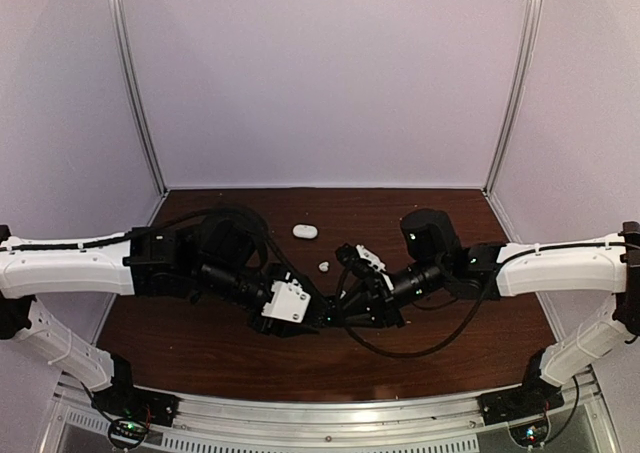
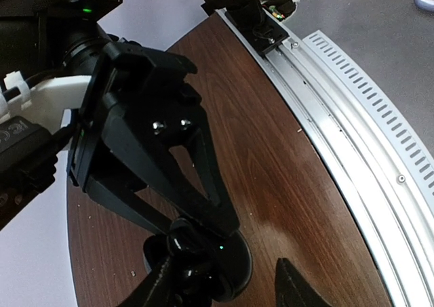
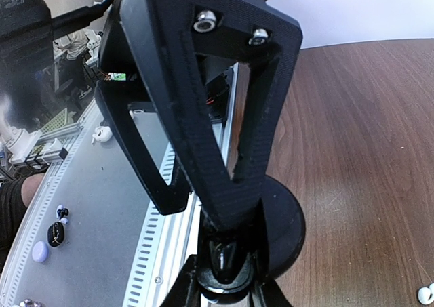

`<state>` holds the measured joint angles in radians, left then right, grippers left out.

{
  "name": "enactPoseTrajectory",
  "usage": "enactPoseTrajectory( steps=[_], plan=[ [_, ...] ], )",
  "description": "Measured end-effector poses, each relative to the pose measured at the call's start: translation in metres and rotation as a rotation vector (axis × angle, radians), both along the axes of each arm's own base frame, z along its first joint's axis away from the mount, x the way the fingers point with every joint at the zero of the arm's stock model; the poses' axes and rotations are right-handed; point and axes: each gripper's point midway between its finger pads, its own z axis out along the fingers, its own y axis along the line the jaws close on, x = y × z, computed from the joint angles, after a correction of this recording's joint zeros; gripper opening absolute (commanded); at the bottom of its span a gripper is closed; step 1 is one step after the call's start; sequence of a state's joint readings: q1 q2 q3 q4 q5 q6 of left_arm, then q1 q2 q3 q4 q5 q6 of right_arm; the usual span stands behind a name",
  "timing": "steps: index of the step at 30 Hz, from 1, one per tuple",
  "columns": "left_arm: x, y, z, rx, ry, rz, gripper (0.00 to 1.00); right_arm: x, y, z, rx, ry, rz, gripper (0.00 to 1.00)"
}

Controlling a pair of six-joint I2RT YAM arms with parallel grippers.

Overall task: Insert the wireless bluetooth earbuds into the charging case
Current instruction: Adjust the left earbud in the left side groove of the charging case.

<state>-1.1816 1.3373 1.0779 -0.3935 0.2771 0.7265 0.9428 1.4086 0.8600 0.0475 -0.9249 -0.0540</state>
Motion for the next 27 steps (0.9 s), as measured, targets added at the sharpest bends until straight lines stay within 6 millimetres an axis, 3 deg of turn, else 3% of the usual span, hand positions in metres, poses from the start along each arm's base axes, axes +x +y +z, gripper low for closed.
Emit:
enactPoseTrajectory(
  steps=[13, 20, 27],
  plan=[
    [0.004, 0.003, -0.002, 0.027, -0.022, 0.022, 0.42, 0.002, 0.0, -0.001, -0.003, -0.005, -0.012, 0.03],
    [0.005, 0.004, -0.001, 0.03, -0.022, 0.033, 0.52, 0.005, 0.0, 0.0, -0.004, -0.017, -0.029, 0.03],
    [0.008, 0.0, 0.012, -0.014, -0.015, 0.067, 0.65, 0.011, 0.0, 0.004, 0.006, -0.045, -0.059, 0.03]
  ],
)
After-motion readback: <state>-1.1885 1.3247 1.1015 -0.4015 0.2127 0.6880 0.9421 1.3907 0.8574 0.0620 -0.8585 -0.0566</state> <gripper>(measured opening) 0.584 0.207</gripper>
